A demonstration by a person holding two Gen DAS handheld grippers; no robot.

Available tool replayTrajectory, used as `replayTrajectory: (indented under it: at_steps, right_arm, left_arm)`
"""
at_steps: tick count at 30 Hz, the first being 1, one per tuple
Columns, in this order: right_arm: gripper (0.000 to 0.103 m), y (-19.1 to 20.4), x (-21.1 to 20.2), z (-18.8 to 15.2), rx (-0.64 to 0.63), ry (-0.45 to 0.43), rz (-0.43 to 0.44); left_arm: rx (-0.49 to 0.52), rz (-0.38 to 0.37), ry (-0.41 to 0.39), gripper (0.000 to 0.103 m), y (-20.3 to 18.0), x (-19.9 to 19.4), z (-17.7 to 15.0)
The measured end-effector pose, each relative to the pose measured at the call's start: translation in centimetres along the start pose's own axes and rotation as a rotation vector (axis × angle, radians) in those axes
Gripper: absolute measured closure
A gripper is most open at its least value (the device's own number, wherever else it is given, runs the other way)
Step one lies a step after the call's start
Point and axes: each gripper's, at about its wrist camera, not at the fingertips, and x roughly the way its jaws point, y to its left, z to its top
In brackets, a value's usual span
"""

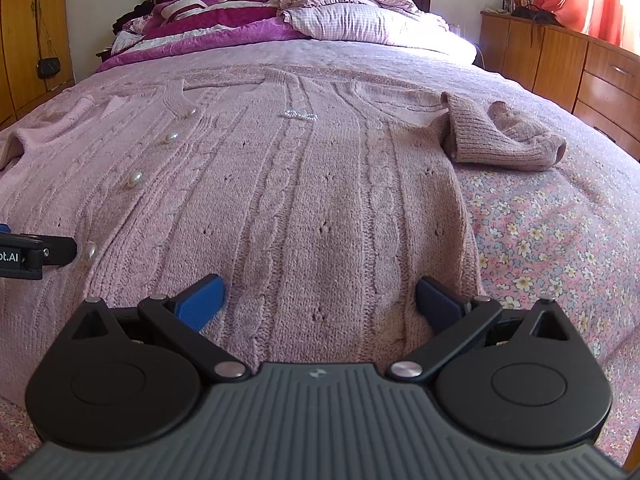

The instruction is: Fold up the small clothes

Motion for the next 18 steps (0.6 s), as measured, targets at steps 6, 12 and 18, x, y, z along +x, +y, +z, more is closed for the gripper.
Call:
replayTrajectory:
  at_steps: [6,12,18]
  right_arm:
    - [0.000,-0.11,-0.05,-0.05,0.000,-0.001,0.001]
    - [0.000,-0.07,-0.05,-0.03,-0.001,-0.002,0.000]
    - [0.000,-0.04,-0.06,-0.04,-0.001,-0.002,-0.001]
  left_arm:
    - [0.001,-0.001,0.000,0.000,0.00,0.00,0.00]
    - [0.002,-0.002,-0.002,0.000,-0.01,0.00,-0.03]
    - [0.006,0.001,-0.014,0.000,-0.07,-0.03,-0.19]
